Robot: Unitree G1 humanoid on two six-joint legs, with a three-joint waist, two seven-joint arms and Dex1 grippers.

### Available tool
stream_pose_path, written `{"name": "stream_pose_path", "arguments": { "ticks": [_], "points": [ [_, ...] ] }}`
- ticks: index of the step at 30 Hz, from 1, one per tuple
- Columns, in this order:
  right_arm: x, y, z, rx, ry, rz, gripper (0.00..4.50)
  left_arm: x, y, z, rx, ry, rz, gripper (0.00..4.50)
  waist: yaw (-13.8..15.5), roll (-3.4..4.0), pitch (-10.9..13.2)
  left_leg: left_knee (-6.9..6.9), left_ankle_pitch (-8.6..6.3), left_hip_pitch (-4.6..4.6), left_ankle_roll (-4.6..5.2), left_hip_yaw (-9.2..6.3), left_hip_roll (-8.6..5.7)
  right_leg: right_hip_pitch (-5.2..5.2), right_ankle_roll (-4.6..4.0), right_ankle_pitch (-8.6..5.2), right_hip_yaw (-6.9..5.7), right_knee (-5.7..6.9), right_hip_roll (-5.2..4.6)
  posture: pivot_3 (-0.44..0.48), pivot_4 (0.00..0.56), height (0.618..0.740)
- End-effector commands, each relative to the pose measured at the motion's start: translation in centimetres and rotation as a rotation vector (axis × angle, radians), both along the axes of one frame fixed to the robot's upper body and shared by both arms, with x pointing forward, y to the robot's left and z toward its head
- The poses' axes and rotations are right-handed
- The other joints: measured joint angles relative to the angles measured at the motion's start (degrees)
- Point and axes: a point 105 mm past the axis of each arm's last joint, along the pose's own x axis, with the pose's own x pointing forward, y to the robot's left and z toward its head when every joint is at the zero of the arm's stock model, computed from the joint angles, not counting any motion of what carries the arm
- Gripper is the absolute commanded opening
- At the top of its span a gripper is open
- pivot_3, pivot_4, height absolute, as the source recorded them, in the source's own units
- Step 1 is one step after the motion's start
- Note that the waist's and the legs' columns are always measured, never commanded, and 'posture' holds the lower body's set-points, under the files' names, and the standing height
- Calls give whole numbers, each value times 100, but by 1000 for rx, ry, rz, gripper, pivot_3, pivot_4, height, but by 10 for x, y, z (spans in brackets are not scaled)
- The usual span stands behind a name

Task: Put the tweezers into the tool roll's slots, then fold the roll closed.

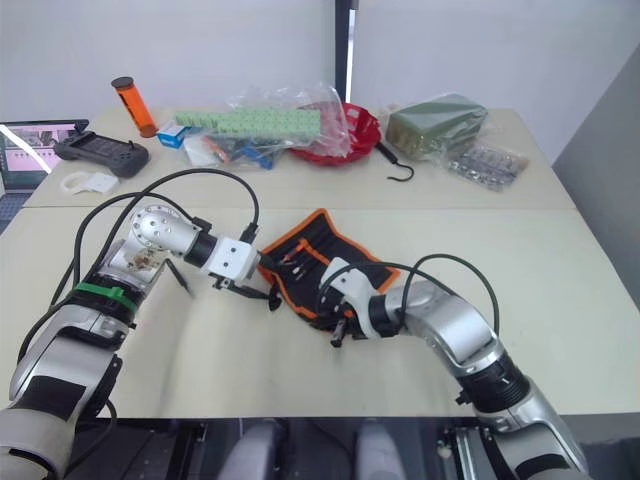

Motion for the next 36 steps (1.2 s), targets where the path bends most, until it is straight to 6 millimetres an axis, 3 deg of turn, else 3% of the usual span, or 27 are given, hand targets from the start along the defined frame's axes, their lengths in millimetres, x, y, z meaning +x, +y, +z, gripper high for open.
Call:
{"name": "stream_pose_path", "arguments": {
  "ticks": [1, 3, 4, 10, 18, 25, 36],
  "points": [
    [-5, 1, 16, 69, -16, 15, 0, 4, -4, 15, -39, -32, -9, 980, 1, 0, 0, 0, 0, 0, 0, -2, 0, 0, 0, 0, 0, 1, 0, 0, 150, 740],
    [-6, 2, 23, 113, -30, 23, 0, 5, -3, 17, -50, -24, -6, 303, 0, -1, 0, 2, 0, -1, 0, -3, -4, 0, 1, 0, 0, 8, -2, 0, 150, 740],
    [-6, 2, 27, 139, -31, 23, 286, 5, -2, 18, -51, -24, -4, 3, -1, -1, 0, 3, 0, -1, 0, -4, -4, 0, 1, 0, 0, 10, -2, 0, 150, 740],
    [-11, -3, 39, 159, -63, 56, 2189, 3, 0, 19, -74, -19, 1, 0, -5, -1, 0, 4, 0, 2, 0, -7, -5, -1, 1, 0, 0, 27, -1, 0, 150, 740],
    [-4, -5, 36, 131, -103, 34, 2189, -4, 8, 11, -66, -10, -7, 0, -11, -1, 0, 5, 0, 3, 0, -9, -5, -3, 1, 0, 0, 32, -1, 0, 150, 740],
    [-13, -5, 30, 130, -69, 70, 23, -24, 7, -1, -94, 50, -22, 0, -12, 0, 0, 6, 0, 4, 0, -11, -6, -4, 1, 0, 0, 42, -2, 0, 150, 740],
    [-37, -15, -1, 50, 51, 140, 23, -63, 7, -21, -84, 144, -41, 0, -3, -1, 0, 16, 0, 7, 0, -15, -6, 1, 0, 0, 0, 49, 0, 0, 150, 740]
  ]
}}
